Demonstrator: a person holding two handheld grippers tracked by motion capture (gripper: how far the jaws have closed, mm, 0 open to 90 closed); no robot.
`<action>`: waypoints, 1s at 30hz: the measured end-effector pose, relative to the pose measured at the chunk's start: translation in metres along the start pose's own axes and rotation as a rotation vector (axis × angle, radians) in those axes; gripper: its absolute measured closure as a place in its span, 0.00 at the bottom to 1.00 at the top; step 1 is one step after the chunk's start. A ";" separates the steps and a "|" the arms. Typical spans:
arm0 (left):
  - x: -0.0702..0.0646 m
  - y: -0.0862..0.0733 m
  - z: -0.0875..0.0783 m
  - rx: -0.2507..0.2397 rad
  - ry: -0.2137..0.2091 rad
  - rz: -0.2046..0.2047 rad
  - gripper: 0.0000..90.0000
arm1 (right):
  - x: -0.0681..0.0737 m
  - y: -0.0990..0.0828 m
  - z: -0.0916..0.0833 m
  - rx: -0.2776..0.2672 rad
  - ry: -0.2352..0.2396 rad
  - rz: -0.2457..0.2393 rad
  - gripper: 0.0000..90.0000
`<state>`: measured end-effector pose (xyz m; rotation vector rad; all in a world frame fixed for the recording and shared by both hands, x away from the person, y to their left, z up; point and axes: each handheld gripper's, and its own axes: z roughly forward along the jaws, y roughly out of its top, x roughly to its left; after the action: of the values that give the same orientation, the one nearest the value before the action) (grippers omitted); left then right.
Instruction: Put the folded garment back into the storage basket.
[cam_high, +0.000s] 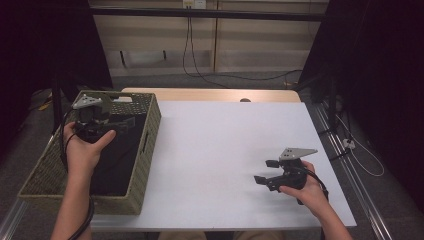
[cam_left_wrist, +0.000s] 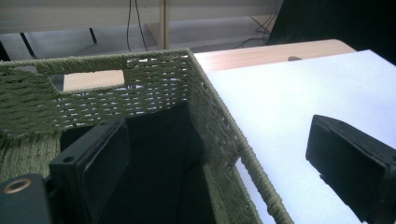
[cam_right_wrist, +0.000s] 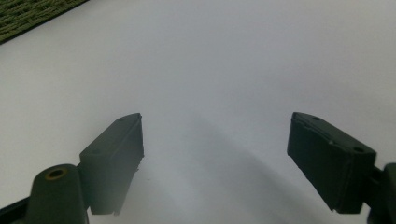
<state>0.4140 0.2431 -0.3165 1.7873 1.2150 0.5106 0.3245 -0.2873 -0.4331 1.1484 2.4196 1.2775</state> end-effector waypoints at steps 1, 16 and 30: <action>-0.001 -0.002 -0.001 -0.013 0.001 -0.002 0.07 | 0.000 -0.001 0.000 -0.001 -0.001 0.003 0.20; -0.007 -0.014 -0.005 -0.059 -0.008 -0.001 0.07 | 0.000 -0.004 -0.004 -0.006 -0.004 0.005 0.20; -0.014 -0.014 -0.012 -0.110 -0.024 -0.004 0.06 | -0.001 -0.008 -0.006 -0.004 -0.005 0.011 0.20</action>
<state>0.3923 0.2375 -0.3199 1.6929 1.1520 0.5417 0.3178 -0.2941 -0.4357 1.1642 2.4092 1.2802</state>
